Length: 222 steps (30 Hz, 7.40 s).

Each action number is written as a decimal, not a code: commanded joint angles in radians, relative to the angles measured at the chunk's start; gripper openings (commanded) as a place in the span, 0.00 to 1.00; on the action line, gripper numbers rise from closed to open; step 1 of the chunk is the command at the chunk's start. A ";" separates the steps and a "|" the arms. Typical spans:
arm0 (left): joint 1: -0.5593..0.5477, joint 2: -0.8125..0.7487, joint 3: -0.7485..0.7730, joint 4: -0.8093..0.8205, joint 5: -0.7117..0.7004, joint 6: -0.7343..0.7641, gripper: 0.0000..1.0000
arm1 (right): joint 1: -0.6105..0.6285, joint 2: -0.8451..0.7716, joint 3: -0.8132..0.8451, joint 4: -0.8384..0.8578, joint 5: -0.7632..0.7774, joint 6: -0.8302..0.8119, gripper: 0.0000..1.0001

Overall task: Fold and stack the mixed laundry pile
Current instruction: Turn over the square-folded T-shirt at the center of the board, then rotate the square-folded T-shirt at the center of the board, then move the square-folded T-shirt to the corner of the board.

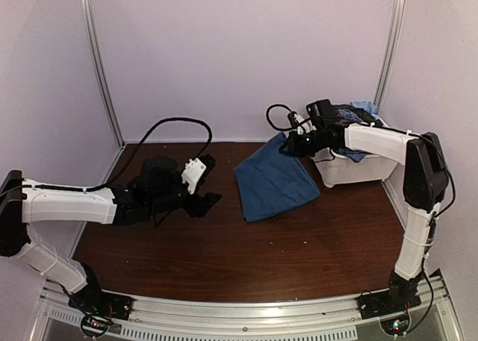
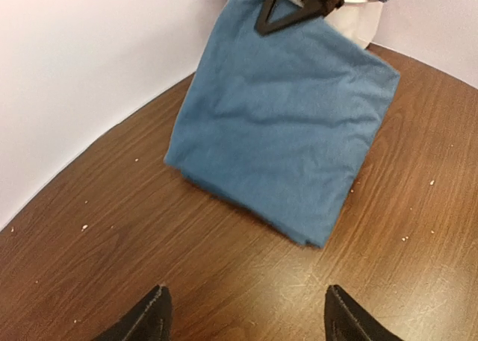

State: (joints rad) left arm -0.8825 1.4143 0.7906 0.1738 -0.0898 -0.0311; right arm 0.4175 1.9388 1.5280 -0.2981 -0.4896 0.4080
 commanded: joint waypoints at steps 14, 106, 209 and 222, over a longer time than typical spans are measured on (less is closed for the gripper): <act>0.292 -0.367 -0.151 -0.181 -0.228 -0.337 0.76 | 0.360 0.262 0.665 -0.624 0.485 -0.537 0.00; 0.369 0.042 0.009 -0.219 0.127 -0.353 0.68 | 0.131 -0.002 -0.204 0.216 -0.340 -0.082 0.47; 0.456 0.064 -0.076 0.028 0.509 -0.546 0.92 | 0.421 -0.444 -0.690 -0.317 0.565 0.740 0.82; 0.469 0.059 -0.083 0.057 0.546 -0.559 0.92 | 0.147 -0.512 -0.700 -0.544 0.446 0.341 0.87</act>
State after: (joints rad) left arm -0.4271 1.4792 0.7132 0.1650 0.4236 -0.5777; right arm 0.6502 1.4094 0.7631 -0.6876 -0.0044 0.9634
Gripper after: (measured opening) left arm 0.923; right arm 0.864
